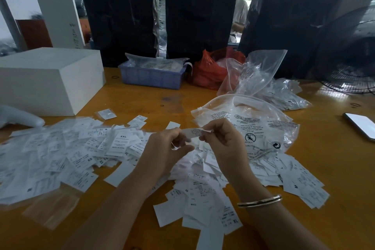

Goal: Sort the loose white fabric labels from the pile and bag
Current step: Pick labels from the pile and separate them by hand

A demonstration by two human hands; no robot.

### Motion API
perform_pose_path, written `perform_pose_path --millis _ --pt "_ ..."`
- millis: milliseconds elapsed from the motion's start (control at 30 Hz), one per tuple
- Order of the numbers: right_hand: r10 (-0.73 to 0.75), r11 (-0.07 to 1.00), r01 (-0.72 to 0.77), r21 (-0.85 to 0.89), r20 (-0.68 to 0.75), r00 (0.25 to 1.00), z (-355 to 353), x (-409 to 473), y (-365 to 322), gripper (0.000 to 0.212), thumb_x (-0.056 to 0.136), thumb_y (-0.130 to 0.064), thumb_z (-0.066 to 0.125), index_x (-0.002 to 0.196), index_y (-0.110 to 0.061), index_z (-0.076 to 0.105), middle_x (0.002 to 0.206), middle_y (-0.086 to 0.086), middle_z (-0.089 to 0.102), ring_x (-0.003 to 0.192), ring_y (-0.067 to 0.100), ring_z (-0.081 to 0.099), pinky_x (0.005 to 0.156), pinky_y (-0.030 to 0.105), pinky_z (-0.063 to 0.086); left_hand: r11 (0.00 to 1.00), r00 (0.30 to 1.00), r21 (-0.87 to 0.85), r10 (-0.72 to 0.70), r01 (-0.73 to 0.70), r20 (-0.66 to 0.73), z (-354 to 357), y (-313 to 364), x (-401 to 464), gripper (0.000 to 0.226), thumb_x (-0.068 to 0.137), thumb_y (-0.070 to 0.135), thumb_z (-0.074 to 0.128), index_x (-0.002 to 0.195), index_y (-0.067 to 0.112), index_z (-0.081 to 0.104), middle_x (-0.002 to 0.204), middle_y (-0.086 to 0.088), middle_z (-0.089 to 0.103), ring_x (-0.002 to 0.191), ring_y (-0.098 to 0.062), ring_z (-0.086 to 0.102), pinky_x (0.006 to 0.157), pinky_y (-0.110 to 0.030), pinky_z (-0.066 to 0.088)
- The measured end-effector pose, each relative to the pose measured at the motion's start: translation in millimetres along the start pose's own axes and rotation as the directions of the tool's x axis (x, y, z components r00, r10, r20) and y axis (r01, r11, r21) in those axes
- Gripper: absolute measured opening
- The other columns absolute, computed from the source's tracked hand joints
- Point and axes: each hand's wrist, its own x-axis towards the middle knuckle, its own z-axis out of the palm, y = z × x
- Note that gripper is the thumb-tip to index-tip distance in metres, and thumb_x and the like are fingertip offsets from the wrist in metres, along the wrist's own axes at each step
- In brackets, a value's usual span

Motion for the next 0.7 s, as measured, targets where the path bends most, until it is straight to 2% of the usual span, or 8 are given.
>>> perform_pose_path --millis 133,200,333,433,500,567,633,700 --pt "-0.003 1.0 0.003 -0.002 0.012 1.0 0 -1 0 0.034 0.087 0.005 0.059 0.081 -0.028 0.057 0.073 -0.016 0.067 0.074 0.006 0.068 0.069 0.026 0.057 1.0 1.0 0.013 -0.005 0.005 0.001 -1 1 0 0.025 0.074 0.026 0.079 0.072 0.036 0.056 0.07 0.022 0.057 0.063 0.003 0.055 0.061 -0.005 0.043" --pt "-0.006 1.0 0.007 -0.021 0.027 1.0 1 -3 0 0.035 0.085 0.005 0.061 0.08 -0.03 0.057 0.072 -0.012 0.067 0.074 0.007 0.067 0.07 0.027 0.057 1.0 1.0 0.025 0.013 -0.013 0.005 -1 1 0 0.019 0.073 0.027 0.078 0.074 0.03 0.059 0.067 0.022 0.055 0.061 0.003 0.054 0.06 -0.005 0.042" --pt "-0.027 0.995 0.032 -0.092 0.051 0.998 1 -3 1 0.037 0.084 0.004 0.063 0.08 -0.033 0.056 0.071 -0.012 0.064 0.072 0.004 0.066 0.067 0.019 0.054 0.999 0.999 0.013 0.044 -0.044 -0.004 -2 0 0 0.017 0.075 0.021 0.078 0.085 0.023 0.064 0.071 0.024 0.056 0.077 0.007 0.056 0.063 -0.006 0.043" --pt "-0.014 0.992 0.023 -0.121 0.077 0.997 0 -2 1 0.036 0.085 0.002 0.063 0.08 -0.032 0.056 0.072 -0.011 0.064 0.071 0.004 0.065 0.066 0.016 0.052 0.998 0.998 -0.02 0.056 -0.056 -0.015 -3 0 -1 0.021 0.076 0.015 0.078 0.086 0.026 0.062 0.073 0.025 0.058 0.076 0.007 0.056 0.063 -0.007 0.043" --pt "0.02 0.999 -0.017 -0.05 0.056 0.998 -1 -1 1 0.029 0.086 0.002 0.061 0.08 -0.025 0.058 0.071 -0.007 0.064 0.07 0.006 0.065 0.068 0.021 0.054 0.998 0.998 -0.043 0.055 -0.055 -0.017 -2 1 -1 0.024 0.076 0.015 0.078 0.084 0.027 0.059 0.071 0.023 0.057 0.074 0.007 0.056 0.063 -0.007 0.043" --pt "0.092 0.988 -0.092 0.127 0.004 0.996 -5 2 2 0.018 0.088 0.002 0.058 0.082 -0.015 0.06 0.071 -0.003 0.066 0.07 0.011 0.065 0.068 0.024 0.055 0.996 0.999 -0.073 0.044 -0.045 -0.016 -3 1 -1 0.024 0.075 0.018 0.078 0.084 0.027 0.059 0.069 0.019 0.058 0.073 0.004 0.057 0.064 -0.007 0.044" --pt "0.15 0.954 -0.136 0.267 -0.034 0.988 -8 4 1 0.014 0.089 0.001 0.057 0.083 -0.012 0.059 0.073 -0.004 0.068 0.07 0.013 0.066 0.066 0.021 0.053 0.996 0.999 -0.076 0.042 -0.043 -0.009 -3 2 -1 0.025 0.075 0.019 0.078 0.085 0.029 0.058 0.068 0.017 0.057 0.072 0.003 0.056 0.064 -0.007 0.044" --pt "0.146 0.95 -0.131 0.284 -0.03 0.989 -9 5 1 0.015 0.089 0.001 0.056 0.083 -0.012 0.059 0.073 -0.005 0.068 0.07 0.013 0.066 0.065 0.019 0.052 0.997 0.999 -0.063 0.045 -0.045 0.001 -2 2 -1 0.028 0.075 0.019 0.078 0.087 0.032 0.056 0.068 0.018 0.056 0.072 0.005 0.056 0.063 -0.006 0.043"
